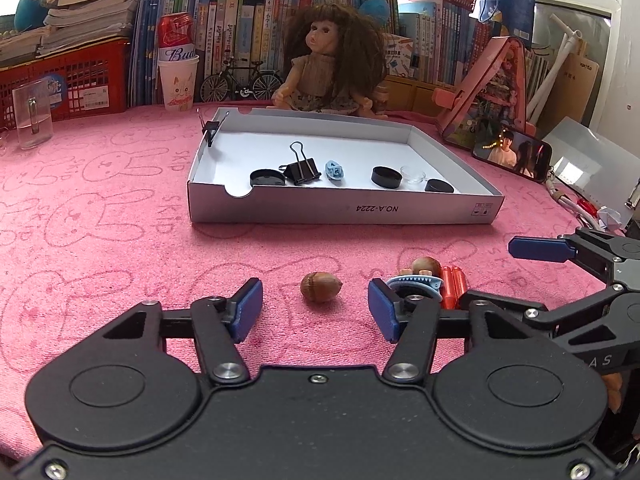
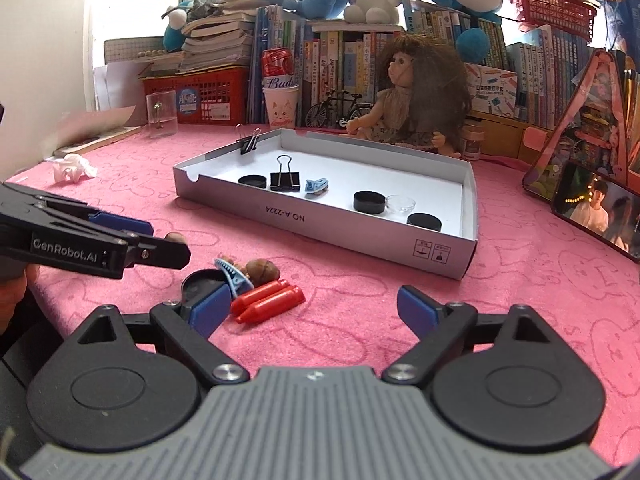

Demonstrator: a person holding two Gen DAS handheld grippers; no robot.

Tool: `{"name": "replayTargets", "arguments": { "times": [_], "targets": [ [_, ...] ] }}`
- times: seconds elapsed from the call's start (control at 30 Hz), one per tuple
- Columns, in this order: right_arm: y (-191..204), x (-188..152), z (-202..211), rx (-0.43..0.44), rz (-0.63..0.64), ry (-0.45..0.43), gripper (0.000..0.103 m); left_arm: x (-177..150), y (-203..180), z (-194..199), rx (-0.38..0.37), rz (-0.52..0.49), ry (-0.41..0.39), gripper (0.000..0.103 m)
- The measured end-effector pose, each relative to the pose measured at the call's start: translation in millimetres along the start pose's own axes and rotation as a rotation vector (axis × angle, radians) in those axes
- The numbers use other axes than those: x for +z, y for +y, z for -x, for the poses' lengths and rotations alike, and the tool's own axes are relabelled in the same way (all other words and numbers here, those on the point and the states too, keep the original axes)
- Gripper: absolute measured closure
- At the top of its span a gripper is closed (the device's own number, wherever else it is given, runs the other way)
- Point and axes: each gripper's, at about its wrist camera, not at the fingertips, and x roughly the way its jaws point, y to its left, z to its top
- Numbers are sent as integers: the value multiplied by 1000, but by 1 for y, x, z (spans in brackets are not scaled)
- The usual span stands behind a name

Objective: Organize rigid objects
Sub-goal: 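Withdraw both tools from the tray toward the remaining items, then grasp the brown nut with the left tool while the right tool grasps a red crayon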

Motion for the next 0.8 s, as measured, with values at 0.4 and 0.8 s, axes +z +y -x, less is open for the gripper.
{"name": "replayTargets", "arguments": {
  "times": [0.4, 0.8],
  "targets": [
    [4, 6, -8, 143, 155, 49, 11, 1, -1, -3, 6, 0, -4, 67],
    [-7, 16, -21, 276, 233, 113, 27, 2, 0, -4, 10, -4, -12, 70]
  ]
}}
